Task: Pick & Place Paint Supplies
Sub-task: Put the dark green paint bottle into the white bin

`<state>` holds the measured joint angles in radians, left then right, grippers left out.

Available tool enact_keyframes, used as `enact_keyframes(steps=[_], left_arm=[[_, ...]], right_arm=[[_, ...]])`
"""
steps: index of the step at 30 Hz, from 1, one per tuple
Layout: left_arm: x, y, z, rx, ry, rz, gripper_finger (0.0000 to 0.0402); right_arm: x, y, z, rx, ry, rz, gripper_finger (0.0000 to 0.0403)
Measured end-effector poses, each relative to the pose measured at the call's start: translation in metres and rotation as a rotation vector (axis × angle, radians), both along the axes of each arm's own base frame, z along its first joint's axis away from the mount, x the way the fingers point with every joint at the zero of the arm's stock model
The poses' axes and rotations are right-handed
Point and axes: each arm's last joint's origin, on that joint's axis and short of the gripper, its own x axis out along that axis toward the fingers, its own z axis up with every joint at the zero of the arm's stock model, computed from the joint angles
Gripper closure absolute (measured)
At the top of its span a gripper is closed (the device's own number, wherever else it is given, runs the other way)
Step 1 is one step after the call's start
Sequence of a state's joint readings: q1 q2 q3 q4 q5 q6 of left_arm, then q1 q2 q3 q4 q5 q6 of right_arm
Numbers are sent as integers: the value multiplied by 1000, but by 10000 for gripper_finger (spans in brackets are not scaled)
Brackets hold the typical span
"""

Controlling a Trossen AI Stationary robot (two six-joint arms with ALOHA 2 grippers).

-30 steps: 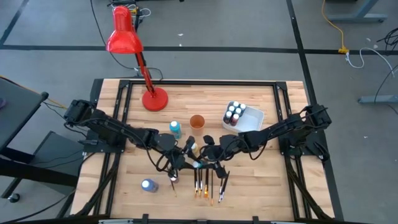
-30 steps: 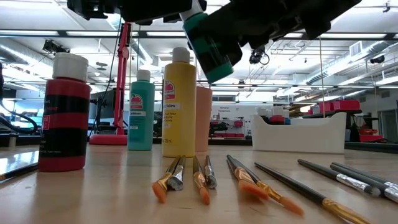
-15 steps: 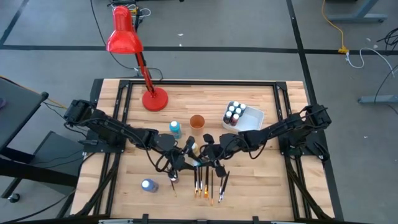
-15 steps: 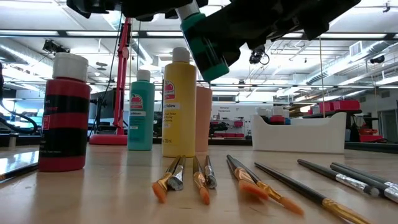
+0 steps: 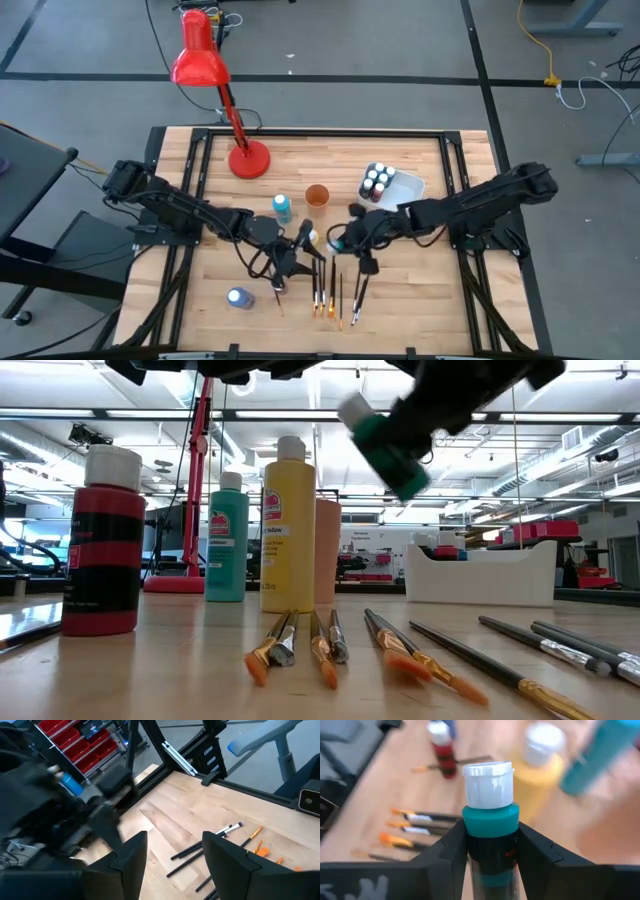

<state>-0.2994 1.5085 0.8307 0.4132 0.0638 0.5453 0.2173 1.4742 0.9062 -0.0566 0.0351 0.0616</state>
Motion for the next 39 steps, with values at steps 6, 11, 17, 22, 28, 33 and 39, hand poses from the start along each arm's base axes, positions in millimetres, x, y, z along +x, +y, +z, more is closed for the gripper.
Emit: enact_keyframes(steps=[6,11,17,22,28,33,39], left_arm=[[0,0,0,-19,10,8,201],[0,0,0,-42,17,17,201],[0,0,0,-44,11,30,201],[0,-1,0,-52,15,30,201],[0,-1,0,-49,14,31,201],[0,0,0,-42,9,61,201],[0,0,1,-47,-3,62,200]], right_arm=[[-39,-13,29,-112,66,-133,267],[-79,-25,57,-227,36,-273,267],[-110,-36,61,-336,-98,-469,267],[-122,-45,7,-393,-194,-659,266],[-135,-54,-50,-263,-336,-829,262],[-149,-63,-76,-224,-386,-891,260],[-161,-74,-93,-219,-396,-1037,260]])
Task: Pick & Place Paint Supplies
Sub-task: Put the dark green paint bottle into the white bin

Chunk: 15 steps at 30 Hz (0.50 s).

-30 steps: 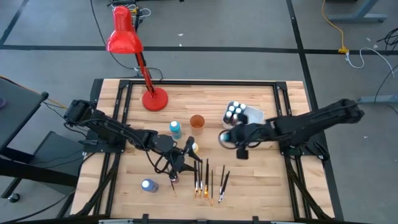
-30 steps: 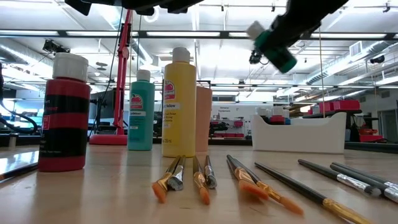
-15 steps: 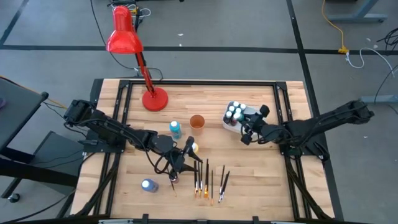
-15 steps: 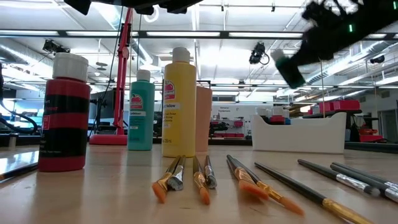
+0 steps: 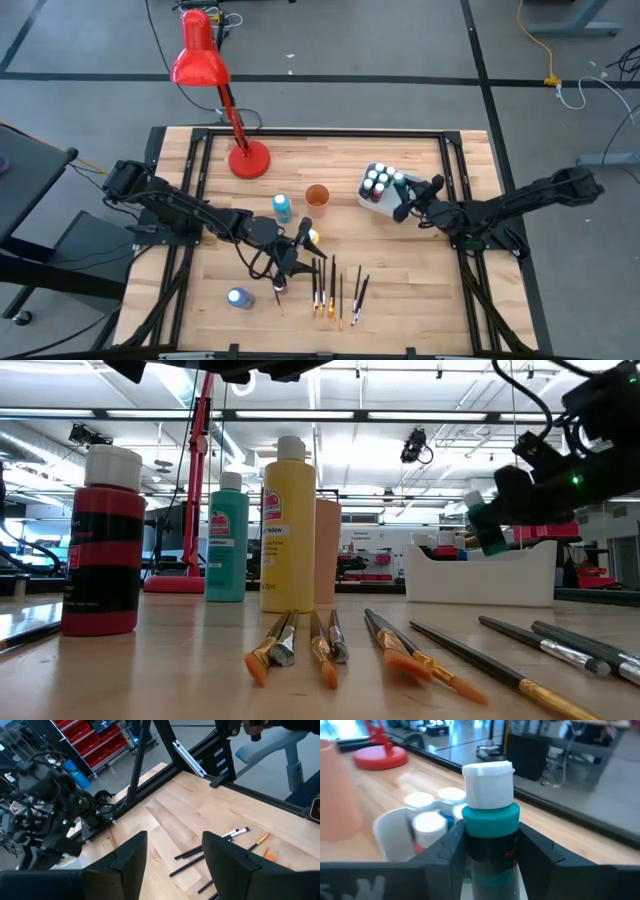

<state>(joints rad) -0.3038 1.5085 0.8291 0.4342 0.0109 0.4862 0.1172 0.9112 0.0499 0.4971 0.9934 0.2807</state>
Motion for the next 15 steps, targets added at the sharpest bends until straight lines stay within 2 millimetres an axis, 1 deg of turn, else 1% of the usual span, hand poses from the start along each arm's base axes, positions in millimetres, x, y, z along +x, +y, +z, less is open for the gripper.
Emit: enact_keyframes(steps=[6,15], left_arm=[[0,0,1,-3,-8,-1,200],[0,0,1,2,-8,-6,200]], right_arm=[[-7,-9,-12,94,-44,-41,260],[-5,-16,-8,80,-64,-54,259]])
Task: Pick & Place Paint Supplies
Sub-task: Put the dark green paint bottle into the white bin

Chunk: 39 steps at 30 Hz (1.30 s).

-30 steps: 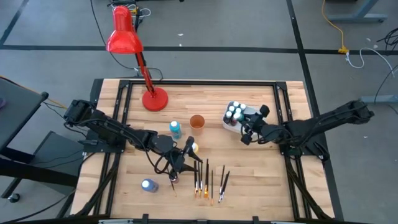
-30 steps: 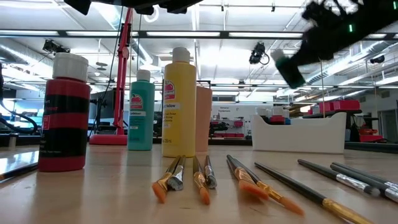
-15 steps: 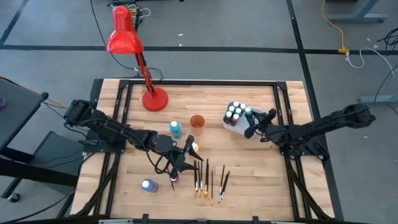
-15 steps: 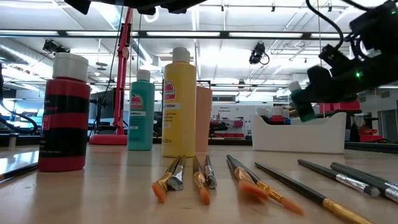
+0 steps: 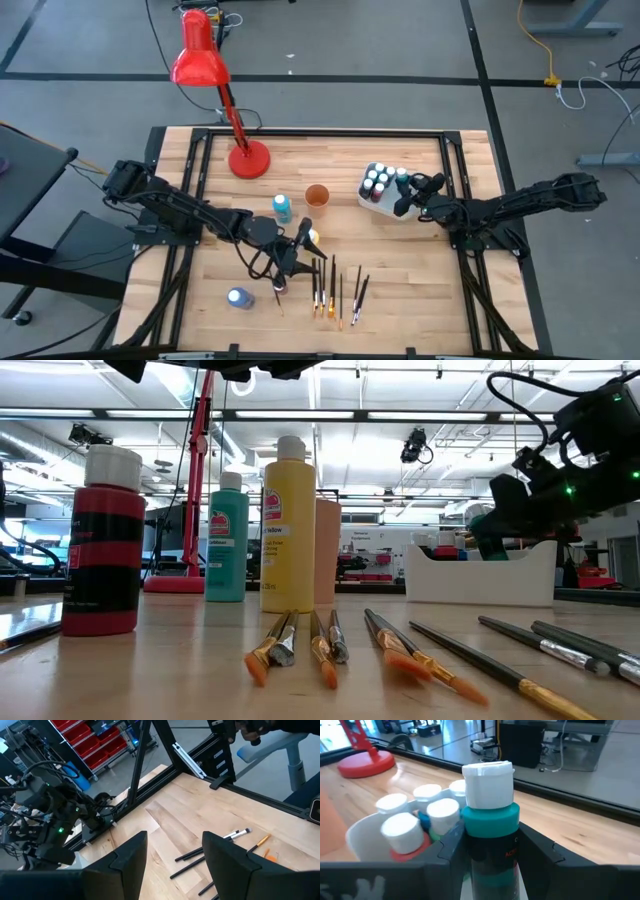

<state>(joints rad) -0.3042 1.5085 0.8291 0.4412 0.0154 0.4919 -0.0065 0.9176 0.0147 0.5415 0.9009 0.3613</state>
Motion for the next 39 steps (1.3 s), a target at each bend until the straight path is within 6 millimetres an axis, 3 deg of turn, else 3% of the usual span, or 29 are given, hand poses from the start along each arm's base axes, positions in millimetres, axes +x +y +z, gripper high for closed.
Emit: enact_keyframes(steps=[33,39], left_arm=[[0,2,0,32,-9,-25,200],[0,2,0,32,-8,-26,200]], right_arm=[[-3,-28,-2,56,38,27,188],[-4,-30,-2,63,39,29,198]])
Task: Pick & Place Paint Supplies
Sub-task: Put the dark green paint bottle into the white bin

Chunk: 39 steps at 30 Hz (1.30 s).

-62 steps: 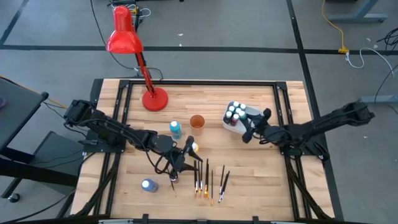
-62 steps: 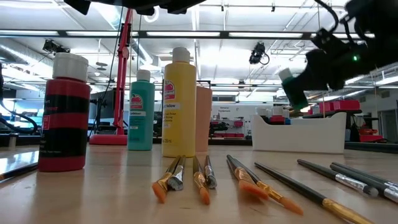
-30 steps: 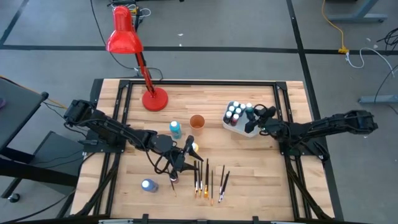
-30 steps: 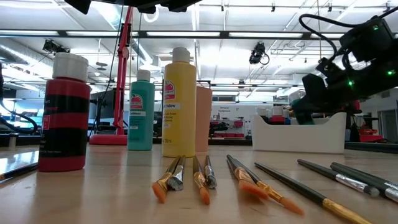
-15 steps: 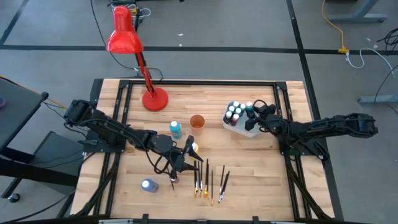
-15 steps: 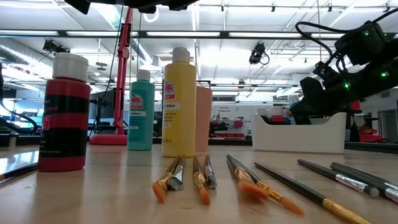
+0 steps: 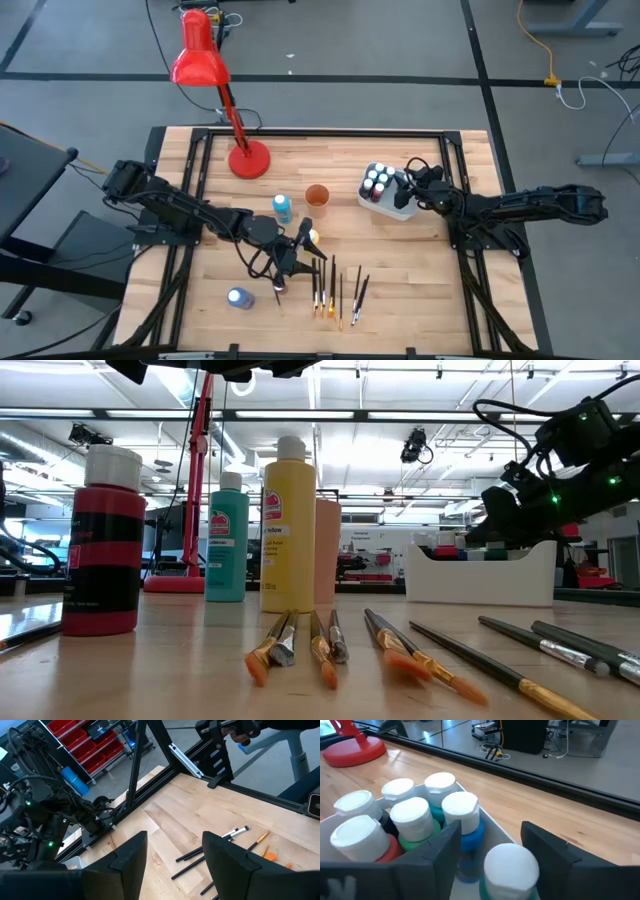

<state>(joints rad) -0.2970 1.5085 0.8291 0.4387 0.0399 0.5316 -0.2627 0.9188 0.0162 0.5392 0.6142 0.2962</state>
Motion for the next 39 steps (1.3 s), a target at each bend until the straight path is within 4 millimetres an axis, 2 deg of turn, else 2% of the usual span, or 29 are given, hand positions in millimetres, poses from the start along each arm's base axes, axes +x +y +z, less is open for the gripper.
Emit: enact_keyframes(steps=[11,15,21,27,39], left_arm=[[0,0,-1,-11,12,4,200],[0,0,-1,-21,15,8,200],[0,1,-1,-44,23,32,200],[0,0,0,-72,28,39,200],[0,0,0,-61,18,34,200]], right_arm=[[0,0,0,-6,11,12,296],[1,-2,7,-74,-20,-50,296],[4,-3,22,-161,-122,-31,281],[3,-2,15,-116,-81,-13,295],[5,-7,11,-87,-95,-27,292]])
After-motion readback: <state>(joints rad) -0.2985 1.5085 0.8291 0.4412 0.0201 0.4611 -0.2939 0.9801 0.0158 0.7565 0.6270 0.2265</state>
